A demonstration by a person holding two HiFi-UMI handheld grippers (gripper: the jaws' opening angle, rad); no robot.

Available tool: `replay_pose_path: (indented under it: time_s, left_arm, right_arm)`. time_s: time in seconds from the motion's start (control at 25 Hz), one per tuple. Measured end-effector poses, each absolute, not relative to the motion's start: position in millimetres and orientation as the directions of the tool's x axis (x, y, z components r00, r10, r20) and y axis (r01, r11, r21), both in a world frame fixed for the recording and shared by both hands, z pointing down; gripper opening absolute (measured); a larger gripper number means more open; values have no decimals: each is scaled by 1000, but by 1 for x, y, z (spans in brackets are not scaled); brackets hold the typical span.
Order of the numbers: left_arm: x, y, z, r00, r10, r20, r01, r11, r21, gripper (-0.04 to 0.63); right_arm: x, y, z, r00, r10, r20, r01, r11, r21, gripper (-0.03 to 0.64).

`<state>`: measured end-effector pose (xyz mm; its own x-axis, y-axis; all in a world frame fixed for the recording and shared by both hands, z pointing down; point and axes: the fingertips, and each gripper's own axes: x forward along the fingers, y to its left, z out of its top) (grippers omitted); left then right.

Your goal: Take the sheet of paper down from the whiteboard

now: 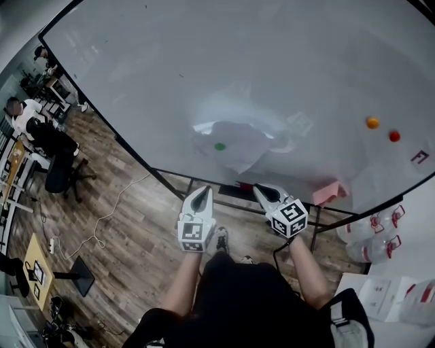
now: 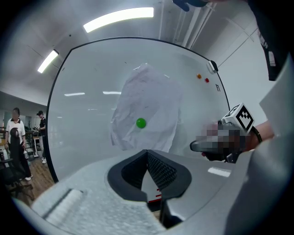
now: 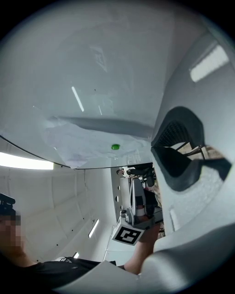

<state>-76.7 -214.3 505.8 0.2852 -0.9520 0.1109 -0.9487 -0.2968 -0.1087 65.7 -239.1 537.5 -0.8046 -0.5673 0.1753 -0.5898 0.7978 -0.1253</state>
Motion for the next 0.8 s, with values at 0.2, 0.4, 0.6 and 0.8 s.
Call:
replay_pose_path:
  time_s: [0.2,0.4,0.6,0.8]
  left_arm:
    - [-72,-232,495,310,-947,81,-942,-317,-111,9]
    - [-69,-253,487,353,-933,65,-927,-359,-113,11]
    - [-63,-272,475,397,-917,33,-908,-398,-129,14]
    - [-57,-293,469,415,-909,18,-898,-413,-149,95]
  right_arm:
    - [60,-249,528,-813,-566,137,-582,803,-131,24]
    - [56,-265,513,-803,-586,104,-595,794,-124,35]
    - [54,-275,498,-800,-596,68,-599,791,-125,50]
    - [52,-279,494,-797,-603,48,-603,787,-127,78]
